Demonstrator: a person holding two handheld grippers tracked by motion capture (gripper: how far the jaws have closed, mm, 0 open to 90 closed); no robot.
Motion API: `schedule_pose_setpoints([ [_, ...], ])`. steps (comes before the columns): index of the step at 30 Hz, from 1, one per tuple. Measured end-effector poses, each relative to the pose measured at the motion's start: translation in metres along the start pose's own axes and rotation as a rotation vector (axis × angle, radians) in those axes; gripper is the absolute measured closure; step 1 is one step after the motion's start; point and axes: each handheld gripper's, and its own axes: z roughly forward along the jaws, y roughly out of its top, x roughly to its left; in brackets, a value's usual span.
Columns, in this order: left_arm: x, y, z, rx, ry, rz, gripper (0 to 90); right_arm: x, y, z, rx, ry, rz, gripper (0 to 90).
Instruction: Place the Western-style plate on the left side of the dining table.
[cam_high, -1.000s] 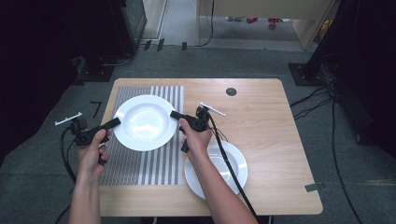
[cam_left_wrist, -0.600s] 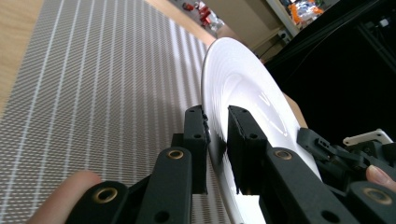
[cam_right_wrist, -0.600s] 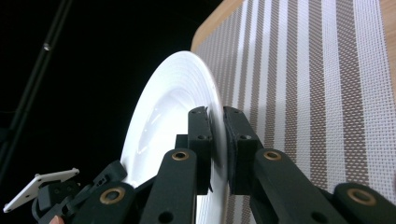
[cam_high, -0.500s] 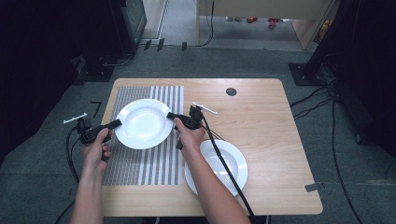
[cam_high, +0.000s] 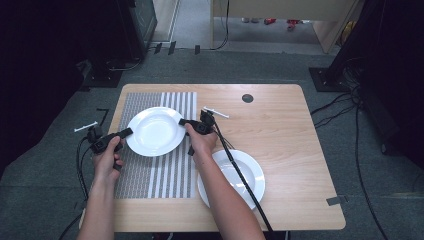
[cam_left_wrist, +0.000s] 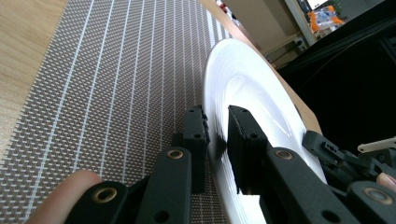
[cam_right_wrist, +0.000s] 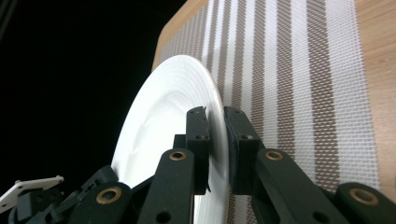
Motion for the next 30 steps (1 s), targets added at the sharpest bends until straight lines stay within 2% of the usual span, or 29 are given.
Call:
schedule_pose_setpoints([
  [2, 0.0, 0.0, 0.002, 0.001, 0.0, 0.0, 78.8, -0.003, 0.001, 0.002, 0.0, -0.003, 0.007, 81.9],
  [9, 0.001, -0.003, 0.009, 0.011, 0.015, 0.002, 78.7, -0.007, 0.001, 0.004, -0.013, -0.027, -0.031, 80.8],
  [11, 0.001, -0.004, 0.011, 0.015, 0.022, 0.008, 78.8, -0.01, 0.0, 0.004, -0.011, -0.043, -0.058, 79.7],
  [14, 0.001, -0.005, 0.012, 0.02, 0.032, 0.013, 78.7, -0.011, 0.0, 0.005, -0.008, -0.055, -0.066, 79.3],
  [24, 0.002, -0.006, 0.013, 0.019, 0.037, 0.013, 78.2, -0.009, -0.001, 0.005, -0.016, -0.065, -0.054, 79.4],
  [30, 0.004, -0.006, 0.013, 0.018, 0.024, 0.018, 78.1, -0.009, -0.001, 0.005, -0.014, -0.065, -0.053, 79.3],
])
